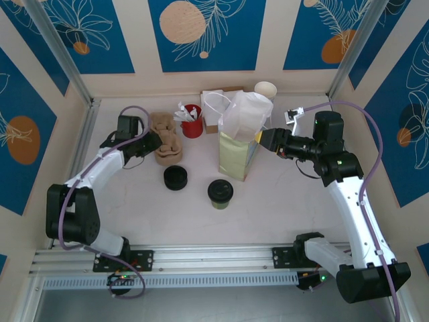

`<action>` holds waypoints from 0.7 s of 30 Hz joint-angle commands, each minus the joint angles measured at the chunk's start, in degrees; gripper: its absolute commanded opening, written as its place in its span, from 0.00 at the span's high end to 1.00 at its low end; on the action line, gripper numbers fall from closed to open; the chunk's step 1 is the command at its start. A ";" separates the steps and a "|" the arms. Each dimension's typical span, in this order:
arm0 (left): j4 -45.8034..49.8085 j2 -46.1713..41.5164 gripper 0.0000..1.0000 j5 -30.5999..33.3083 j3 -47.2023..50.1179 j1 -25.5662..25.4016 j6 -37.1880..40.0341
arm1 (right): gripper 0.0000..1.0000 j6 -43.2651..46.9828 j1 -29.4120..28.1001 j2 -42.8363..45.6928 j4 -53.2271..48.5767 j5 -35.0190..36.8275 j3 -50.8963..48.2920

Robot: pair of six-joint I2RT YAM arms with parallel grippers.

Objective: Pack the takeout coffee

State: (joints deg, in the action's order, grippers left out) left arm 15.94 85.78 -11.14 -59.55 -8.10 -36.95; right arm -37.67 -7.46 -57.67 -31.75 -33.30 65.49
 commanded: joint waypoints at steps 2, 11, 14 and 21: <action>-0.85 1.14 0.73 -1.59 -2.43 0.89 1.53 | 0.47 0.03 0.22 -0.51 -0.69 -1.51 1.14; -0.81 0.40 0.90 -3.20 -4.42 0.94 1.79 | 0.47 0.17 0.27 -1.13 -0.95 -1.98 2.77; -0.41 -0.24 0.92 -4.14 -5.21 0.94 1.79 | 0.47 0.13 0.26 -1.31 -0.95 -2.12 3.06; 4.13 -5.02 0.95 -3.68 -7.97 0.92 2.49 | 0.47 -0.39 0.26 -1.27 -0.51 -2.74 3.15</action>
State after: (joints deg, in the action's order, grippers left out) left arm 17.69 84.60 -14.52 -64.31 -8.03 -35.46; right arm -37.67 -7.46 -58.85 -32.16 -34.00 67.20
